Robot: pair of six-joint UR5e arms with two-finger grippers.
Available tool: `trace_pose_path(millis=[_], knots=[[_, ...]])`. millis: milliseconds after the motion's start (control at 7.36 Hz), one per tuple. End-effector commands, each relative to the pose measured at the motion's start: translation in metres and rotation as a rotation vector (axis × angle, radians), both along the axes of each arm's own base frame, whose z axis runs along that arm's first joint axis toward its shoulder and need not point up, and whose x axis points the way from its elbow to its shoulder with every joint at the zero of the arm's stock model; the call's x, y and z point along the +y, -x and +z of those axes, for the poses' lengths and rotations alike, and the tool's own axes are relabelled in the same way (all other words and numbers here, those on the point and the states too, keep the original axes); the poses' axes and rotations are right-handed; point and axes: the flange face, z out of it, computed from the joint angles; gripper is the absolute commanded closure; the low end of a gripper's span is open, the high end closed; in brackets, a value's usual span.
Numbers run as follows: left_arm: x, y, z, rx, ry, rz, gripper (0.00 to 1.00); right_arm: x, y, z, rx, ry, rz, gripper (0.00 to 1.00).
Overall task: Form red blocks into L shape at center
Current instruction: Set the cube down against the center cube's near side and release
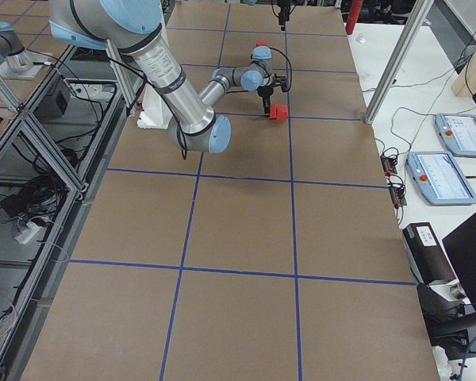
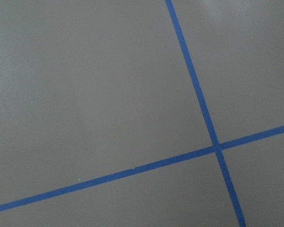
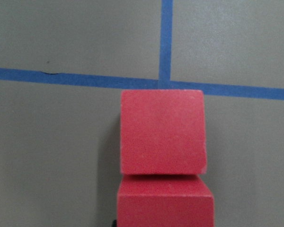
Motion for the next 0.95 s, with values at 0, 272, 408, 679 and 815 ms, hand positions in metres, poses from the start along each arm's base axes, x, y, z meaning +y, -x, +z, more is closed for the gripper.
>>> trace_pose_path(millis=[0, 272, 408, 679, 815], knots=[[0.0, 0.0, 0.0, 0.0, -0.001, 0.0, 0.01, 0.0, -0.001, -0.001, -0.01, -0.008, 0.0, 0.03], [0.0, 0.0, -0.001, 0.001, -0.002, 0.0, 0.01, 0.0, -0.001, 0.001, -0.009, -0.006, -0.001, 0.02], [0.0, 0.0, 0.0, 0.0, -0.001, 0.0, 0.01, 0.0, -0.001, -0.001, -0.009, -0.013, -0.008, 0.02], [0.011, 0.006, 0.021, -0.009, 0.016, 0.001, 0.0, -0.013, -0.016, -0.013, -0.032, -0.025, 0.002, 0.02], [0.025, 0.014, 0.048, 0.011, 0.023, -0.033, 0.0, -0.019, -0.028, -0.023, -0.05, -0.03, 0.012, 0.02]])
